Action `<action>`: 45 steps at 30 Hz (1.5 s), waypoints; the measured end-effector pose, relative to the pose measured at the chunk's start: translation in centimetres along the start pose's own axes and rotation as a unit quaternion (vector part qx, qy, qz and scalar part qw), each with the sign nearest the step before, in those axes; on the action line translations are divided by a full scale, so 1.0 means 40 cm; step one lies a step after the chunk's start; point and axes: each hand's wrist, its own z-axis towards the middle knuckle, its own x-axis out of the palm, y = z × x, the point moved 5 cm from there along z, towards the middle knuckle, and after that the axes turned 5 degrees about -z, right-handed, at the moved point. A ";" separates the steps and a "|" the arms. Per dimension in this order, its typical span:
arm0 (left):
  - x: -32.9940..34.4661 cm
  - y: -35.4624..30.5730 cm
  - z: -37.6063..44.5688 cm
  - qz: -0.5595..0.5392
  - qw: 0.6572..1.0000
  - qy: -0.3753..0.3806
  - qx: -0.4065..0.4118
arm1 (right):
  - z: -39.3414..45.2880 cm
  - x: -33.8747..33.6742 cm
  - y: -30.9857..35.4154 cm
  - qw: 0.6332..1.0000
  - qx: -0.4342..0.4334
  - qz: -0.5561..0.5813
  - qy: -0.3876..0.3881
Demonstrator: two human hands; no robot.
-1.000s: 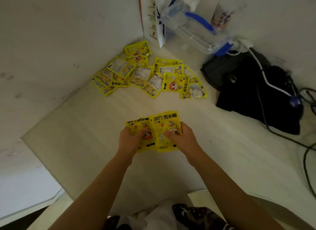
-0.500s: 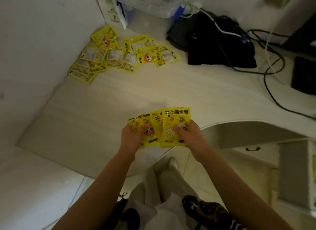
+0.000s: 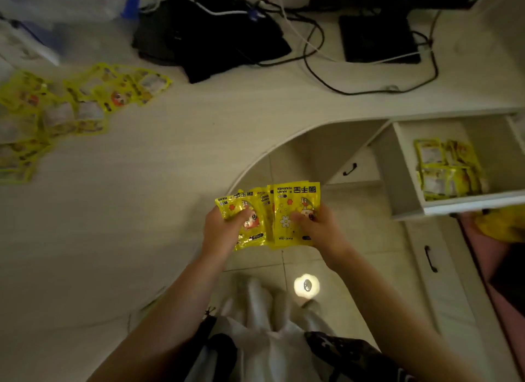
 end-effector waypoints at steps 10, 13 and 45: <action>0.328 0.094 -0.185 0.079 0.992 0.100 0.000 | -0.162 -0.345 -0.205 0.992 0.018 0.076 -0.101; 0.424 0.142 -0.243 0.091 0.988 0.120 -0.015 | -0.217 -0.457 -0.263 0.986 0.023 0.104 -0.131; 1.214 0.031 -0.072 0.125 0.976 0.173 -0.033 | 0.088 -1.181 -0.162 0.976 0.073 0.116 -0.172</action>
